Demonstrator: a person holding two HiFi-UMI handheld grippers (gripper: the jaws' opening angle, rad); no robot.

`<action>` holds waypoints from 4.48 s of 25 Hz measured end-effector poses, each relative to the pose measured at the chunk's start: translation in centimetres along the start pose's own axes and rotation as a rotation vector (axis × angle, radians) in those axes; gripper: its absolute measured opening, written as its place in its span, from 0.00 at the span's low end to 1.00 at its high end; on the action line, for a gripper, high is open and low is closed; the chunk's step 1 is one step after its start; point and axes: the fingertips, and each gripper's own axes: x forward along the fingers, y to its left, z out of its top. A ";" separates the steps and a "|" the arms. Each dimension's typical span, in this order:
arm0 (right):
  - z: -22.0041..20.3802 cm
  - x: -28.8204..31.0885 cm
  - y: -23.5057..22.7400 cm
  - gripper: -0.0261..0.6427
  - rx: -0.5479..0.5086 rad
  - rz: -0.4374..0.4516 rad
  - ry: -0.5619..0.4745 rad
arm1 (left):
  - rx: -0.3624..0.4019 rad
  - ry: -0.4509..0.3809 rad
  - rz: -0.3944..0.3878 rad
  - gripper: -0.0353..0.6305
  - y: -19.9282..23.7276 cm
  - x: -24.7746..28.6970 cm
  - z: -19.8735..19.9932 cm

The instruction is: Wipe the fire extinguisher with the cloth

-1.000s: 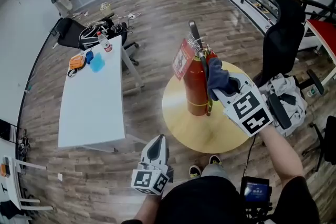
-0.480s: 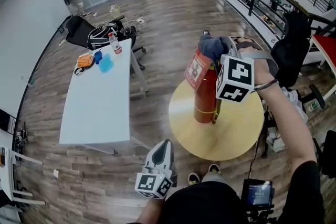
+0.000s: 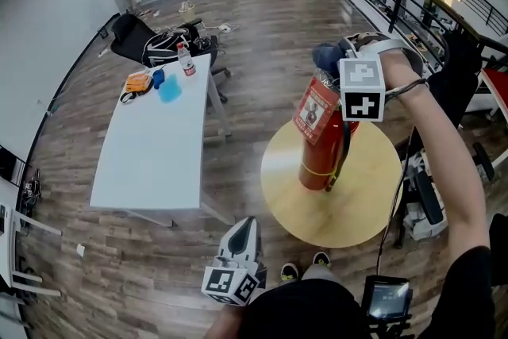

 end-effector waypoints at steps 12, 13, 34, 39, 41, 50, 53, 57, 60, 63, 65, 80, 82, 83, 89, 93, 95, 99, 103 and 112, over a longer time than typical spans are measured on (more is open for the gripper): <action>-1.6 -1.2 6.5 0.18 0.431 -0.070 -0.195 | 0.027 0.023 -0.048 0.09 -1.0 1.5 -0.6; -1.5 -0.7 6.3 0.18 0.452 -0.063 -0.199 | 0.028 0.018 -0.051 0.09 -1.1 1.7 -0.4; 2.4 -8.4 10.1 0.18 0.238 -0.085 -0.127 | -0.002 0.025 -0.046 0.09 -0.7 1.2 -0.3; 2.8 -8.9 11.4 0.18 0.359 0.008 -0.174 | -0.005 0.042 -0.061 0.09 -0.9 1.8 -1.2; 2.7 -8.7 12.1 0.18 0.414 0.037 -0.189 | -0.007 0.053 -0.062 0.09 -1.0 1.9 -1.6; 3.8 -3.2 23.8 0.18 0.563 0.301 -0.177 | -0.009 0.089 -0.051 0.09 -0.8 2.7 -2.4; 4.0 1.5 28.4 0.18 0.625 0.358 -0.135 | 0.002 0.101 -0.051 0.09 -0.8 3.1 -2.5; 4.3 5.9 33.2 0.18 0.749 0.408 -0.082 | 0.014 0.114 -0.034 0.09 -0.4 3.5 -2.6; 4.5 7.3 35.0 0.18 0.952 0.402 -0.117 | 0.017 0.124 -0.019 0.09 -0.4 3.4 -2.8; 4.3 7.3 35.0 0.18 1.119 0.351 -0.136 | 0.020 0.131 -0.005 0.09 -0.4 3.3 -2.9; 4.2 6.9 35.4 0.18 1.211 0.304 -0.139 | 0.023 0.130 -0.001 0.09 -0.4 2.9 -2.9; 10.0 12.2 43.6 0.18 1.792 0.625 -0.208 | 0.049 0.128 0.065 0.09 1.5 0.0 -2.8; 10.7 13.4 44.1 0.18 1.843 0.612 -0.218 | 0.051 0.127 0.075 0.09 1.6 -0.3 -2.6; 10.9 13.8 44.3 0.18 1.866 0.598 -0.217 | 0.053 0.125 0.080 0.09 1.8 -0.5 -2.5; 12.4 13.9 43.4 0.18 2.148 0.620 -0.271 | 0.050 0.116 0.112 0.09 2.8 -1.7 -2.2; 13.0 11.3 38.6 0.18 2.290 0.597 -0.486 | 0.041 0.106 0.120 0.09 3.0 -1.8 -1.9; 13.0 9.4 35.2 0.18 2.312 0.610 -0.582 | 0.042 0.093 0.112 0.09 3.0 -1.7 -1.7; 12.1 4.8 28.2 0.18 2.385 0.688 -0.769 | 0.038 0.076 0.088 0.09 2.8 -1.4 -1.5; 10.1 -0.2 20.7 0.18 2.502 0.777 -0.963 | 0.032 0.063 0.067 0.09 2.2 -0.9 -1.3; 8.2 -4.4 13.6 0.18 2.789 0.961 -1.130 | 0.033 0.031 0.043 0.09 1.9 -0.1 -0.6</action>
